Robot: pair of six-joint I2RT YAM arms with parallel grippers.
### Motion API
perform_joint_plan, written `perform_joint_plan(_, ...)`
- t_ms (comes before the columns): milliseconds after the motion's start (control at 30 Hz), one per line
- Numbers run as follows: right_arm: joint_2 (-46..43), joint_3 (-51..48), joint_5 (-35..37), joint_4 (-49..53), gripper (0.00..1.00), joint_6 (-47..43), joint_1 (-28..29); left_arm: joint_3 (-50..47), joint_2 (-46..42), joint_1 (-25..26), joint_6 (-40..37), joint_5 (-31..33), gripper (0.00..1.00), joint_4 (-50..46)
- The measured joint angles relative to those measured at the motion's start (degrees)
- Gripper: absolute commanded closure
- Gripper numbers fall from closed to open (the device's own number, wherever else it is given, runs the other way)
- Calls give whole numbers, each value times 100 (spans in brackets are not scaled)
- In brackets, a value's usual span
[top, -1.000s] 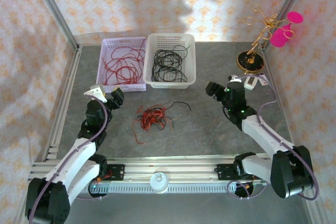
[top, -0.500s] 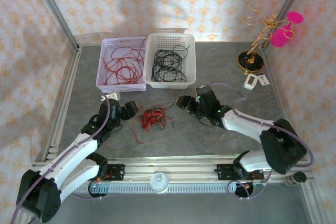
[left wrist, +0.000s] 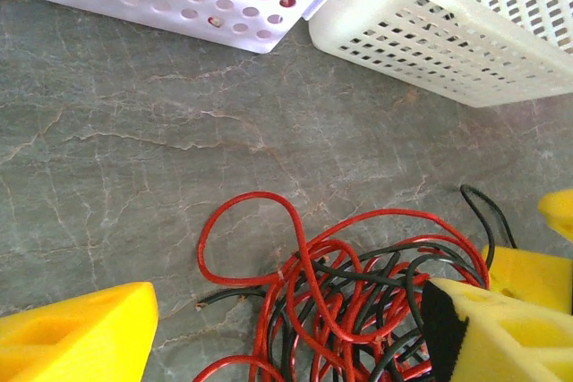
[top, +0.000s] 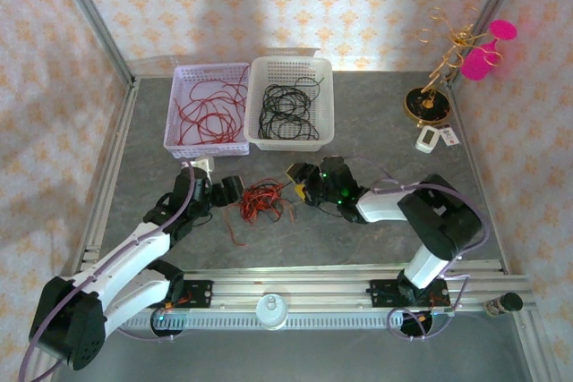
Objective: Untangle the cables
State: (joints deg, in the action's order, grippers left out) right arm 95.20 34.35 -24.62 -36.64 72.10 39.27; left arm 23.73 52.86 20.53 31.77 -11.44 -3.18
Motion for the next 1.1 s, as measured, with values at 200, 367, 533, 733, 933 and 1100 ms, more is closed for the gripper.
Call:
perform_joint_plan(200, 533, 4, 221, -472, 42, 446, 133, 0, 0, 0, -129, -127, 20, 4)
perform_joint_plan(367, 798, 203, 411, -730, 60, 496, 212, 0, -2, 0, -190, -278, 20, 39)
perform_joint_plan(533, 918, 426, 625, -846, 78, 348, 282, 0, -79, 0, -269, -343, 19, 83)
perform_joint_plan(733, 938, 439, 901, -881, 92, 136, 282, 7, -219, 0, -487, -610, 20, 125)
perform_joint_plan(933, 634, 439, 1137, -597, 100, -509, 457, -114, -960, 11, -614, -1215, 15, 763)
perform_joint_plan(1100, -302, 507, 1244, 83, 100, -1279, 699, -201, -1174, 13, -549, -1797, 14, 1578)
